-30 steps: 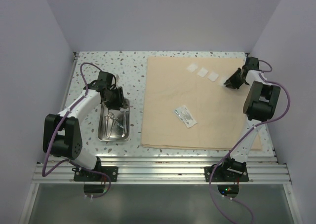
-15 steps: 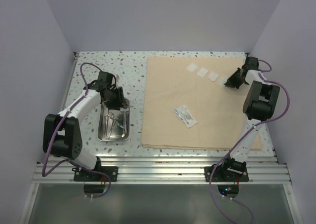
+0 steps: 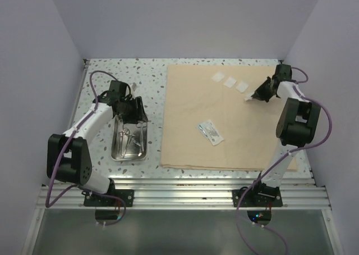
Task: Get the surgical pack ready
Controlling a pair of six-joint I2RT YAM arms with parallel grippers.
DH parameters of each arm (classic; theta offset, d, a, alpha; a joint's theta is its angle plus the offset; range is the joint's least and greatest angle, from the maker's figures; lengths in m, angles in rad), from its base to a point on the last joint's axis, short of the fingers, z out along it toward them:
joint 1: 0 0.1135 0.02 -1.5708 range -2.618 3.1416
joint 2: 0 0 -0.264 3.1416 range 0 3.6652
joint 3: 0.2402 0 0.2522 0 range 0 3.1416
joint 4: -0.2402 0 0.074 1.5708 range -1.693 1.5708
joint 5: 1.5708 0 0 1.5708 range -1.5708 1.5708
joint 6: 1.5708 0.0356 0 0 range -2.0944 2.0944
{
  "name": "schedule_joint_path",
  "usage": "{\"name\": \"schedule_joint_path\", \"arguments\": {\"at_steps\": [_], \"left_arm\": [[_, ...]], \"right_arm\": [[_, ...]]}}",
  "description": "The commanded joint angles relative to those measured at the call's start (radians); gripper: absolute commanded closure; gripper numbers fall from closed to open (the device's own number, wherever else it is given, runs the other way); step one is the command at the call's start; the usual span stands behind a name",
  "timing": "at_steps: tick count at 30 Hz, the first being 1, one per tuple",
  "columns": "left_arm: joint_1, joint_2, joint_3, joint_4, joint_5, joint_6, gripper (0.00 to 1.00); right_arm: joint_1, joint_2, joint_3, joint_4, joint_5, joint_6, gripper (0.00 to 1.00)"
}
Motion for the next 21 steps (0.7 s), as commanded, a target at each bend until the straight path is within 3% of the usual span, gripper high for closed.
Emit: {"name": "schedule_joint_path", "arguments": {"at_steps": [1, 7, 10, 13, 17, 21], "left_arm": [[0.008, -0.066, 0.001, 0.072, 0.097, -0.005, 0.42], [0.008, -0.113, -0.073, 0.259, 0.404, -0.118, 0.36], [0.008, -0.149, -0.201, 0.478, 0.591, -0.285, 0.34], [0.006, -0.193, -0.303, 0.757, 0.693, -0.5, 0.3], [0.005, -0.254, -0.375, 0.996, 0.729, -0.737, 0.24], [0.005, -0.342, -0.441, 1.092, 0.7, -0.879, 0.13]], "right_arm": [[0.02, -0.162, -0.046, 0.0, -0.009, 0.021, 1.0], [0.183, -0.344, -0.079, -0.11, -0.064, -0.008, 1.0], [0.317, -0.435, -0.104, -0.127, -0.134, 0.005, 1.0], [0.452, -0.498, -0.112, -0.135, -0.214, 0.0, 1.0], [0.625, -0.558, -0.113, -0.121, -0.301, -0.021, 1.0], [0.711, -0.607, -0.136, -0.098, -0.332, -0.026, 1.0]]}}
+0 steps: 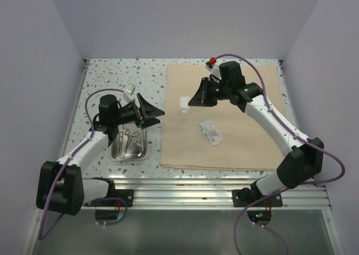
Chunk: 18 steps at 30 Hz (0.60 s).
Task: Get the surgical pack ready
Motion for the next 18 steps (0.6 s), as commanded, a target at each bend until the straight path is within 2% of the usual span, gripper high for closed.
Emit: {"name": "schedule_joint_path", "arguments": {"at_steps": [1, 5, 10, 13, 18], "left_arm": [[0.005, -0.105, -0.044, 0.231, 0.031, -0.217, 0.04], [-0.008, -0.17, -0.079, 0.269, 0.019, -0.307, 0.0], [-0.06, -0.176, -0.093, 0.292, -0.02, -0.358, 0.0], [-0.081, -0.168, -0.094, 0.249, -0.029, -0.356, 0.0], [-0.084, -0.168, -0.122, 0.318, -0.04, -0.433, 0.01]], "right_arm": [[0.041, -0.067, -0.021, 0.005, -0.084, -0.01, 1.0], [0.107, -0.095, -0.055, 0.054, -0.095, 0.034, 1.0], [0.173, -0.109, -0.069, 0.085, -0.076, 0.08, 1.0], [0.195, -0.119, -0.073, 0.125, -0.064, 0.119, 1.0], [0.236, -0.113, -0.055, 0.126, -0.044, 0.129, 1.0]]}}
